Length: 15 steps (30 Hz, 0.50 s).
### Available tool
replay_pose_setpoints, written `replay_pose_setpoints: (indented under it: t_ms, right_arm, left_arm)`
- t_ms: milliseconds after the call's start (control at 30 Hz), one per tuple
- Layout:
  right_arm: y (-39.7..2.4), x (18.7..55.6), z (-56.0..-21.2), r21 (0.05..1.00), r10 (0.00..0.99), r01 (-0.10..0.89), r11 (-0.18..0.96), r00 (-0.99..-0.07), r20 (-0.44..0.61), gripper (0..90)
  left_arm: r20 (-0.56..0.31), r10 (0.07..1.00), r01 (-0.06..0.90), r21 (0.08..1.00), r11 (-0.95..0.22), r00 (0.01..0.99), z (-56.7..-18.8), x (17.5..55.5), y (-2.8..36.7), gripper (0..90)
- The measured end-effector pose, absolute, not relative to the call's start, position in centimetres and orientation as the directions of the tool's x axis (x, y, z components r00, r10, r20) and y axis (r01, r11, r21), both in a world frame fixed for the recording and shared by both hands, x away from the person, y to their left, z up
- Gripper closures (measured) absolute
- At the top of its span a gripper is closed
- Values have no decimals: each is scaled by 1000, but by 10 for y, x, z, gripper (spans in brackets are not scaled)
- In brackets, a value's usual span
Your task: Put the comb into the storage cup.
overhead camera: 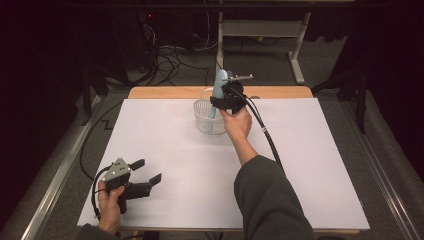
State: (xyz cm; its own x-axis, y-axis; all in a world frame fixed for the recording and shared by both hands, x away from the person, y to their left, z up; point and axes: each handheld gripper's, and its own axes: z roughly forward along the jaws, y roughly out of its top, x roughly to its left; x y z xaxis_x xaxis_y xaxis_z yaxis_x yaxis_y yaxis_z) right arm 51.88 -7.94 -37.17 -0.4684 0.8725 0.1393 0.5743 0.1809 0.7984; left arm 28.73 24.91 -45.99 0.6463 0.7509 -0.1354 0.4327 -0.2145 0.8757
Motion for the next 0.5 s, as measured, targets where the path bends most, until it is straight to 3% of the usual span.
replay_pose_setpoints:
  t_ms: [500]
  right_arm:
    - [-88,518,-381,775,873,604,185,-463,152,498]
  left_arm:
    - [-135,750,433,875,-216,647,-460,287,248,161]
